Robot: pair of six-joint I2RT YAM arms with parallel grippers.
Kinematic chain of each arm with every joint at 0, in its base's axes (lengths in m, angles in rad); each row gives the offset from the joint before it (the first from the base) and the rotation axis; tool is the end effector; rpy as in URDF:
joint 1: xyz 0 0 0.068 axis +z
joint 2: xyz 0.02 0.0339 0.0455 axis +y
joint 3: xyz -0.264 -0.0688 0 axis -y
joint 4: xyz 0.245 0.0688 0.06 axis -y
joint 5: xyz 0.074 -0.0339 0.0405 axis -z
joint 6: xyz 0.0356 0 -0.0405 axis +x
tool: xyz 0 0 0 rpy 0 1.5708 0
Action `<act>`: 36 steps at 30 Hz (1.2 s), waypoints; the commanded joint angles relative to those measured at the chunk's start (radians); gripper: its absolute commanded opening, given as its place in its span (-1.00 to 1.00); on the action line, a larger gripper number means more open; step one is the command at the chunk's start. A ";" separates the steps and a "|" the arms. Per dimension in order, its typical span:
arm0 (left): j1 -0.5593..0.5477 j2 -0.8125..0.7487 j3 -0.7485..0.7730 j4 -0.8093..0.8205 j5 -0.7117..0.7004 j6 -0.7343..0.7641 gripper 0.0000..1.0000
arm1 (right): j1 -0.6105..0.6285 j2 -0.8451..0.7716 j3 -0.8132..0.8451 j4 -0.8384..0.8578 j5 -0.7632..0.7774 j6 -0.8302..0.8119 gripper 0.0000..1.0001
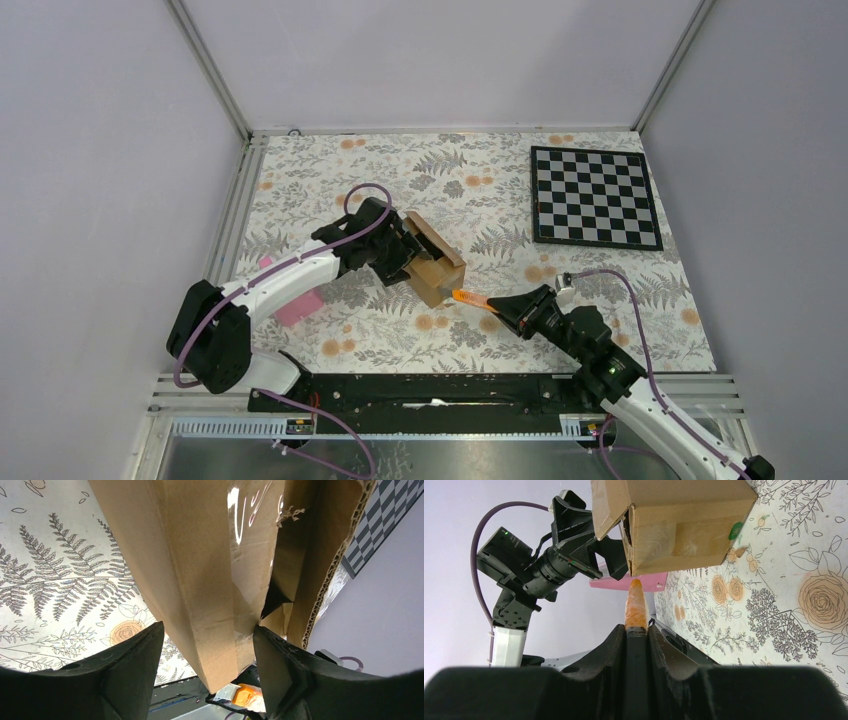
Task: Unpack the express box
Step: Cut the express box at the center of the board.
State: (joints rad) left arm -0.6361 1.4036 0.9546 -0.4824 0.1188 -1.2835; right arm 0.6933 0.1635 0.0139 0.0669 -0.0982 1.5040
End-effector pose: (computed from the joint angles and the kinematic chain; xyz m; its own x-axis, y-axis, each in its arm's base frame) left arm 0.2292 -0.1745 0.2338 -0.8032 -0.5906 -0.0779 -0.4358 0.6716 -0.5992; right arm 0.0899 0.0792 0.1702 -0.7138 0.6979 -0.0584 0.0159 0.0996 0.9949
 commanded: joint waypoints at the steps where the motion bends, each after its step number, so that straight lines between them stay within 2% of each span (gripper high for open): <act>1: -0.004 0.003 -0.004 0.027 -0.011 -0.014 0.35 | 0.004 0.011 0.042 0.060 -0.001 -0.001 -1.00; 9: -0.004 0.003 -0.008 0.033 -0.004 -0.014 0.34 | 0.004 0.043 0.043 0.096 -0.001 0.001 -1.00; 36: -0.004 -0.003 -0.017 0.039 0.002 -0.019 0.34 | 0.004 0.043 0.060 0.059 0.012 -0.016 -1.00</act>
State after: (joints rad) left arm -0.6361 1.4036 0.9459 -0.4614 0.1226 -1.2919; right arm 0.6933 0.2089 0.0399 0.0948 -0.0971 1.5021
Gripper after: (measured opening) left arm 0.675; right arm 0.267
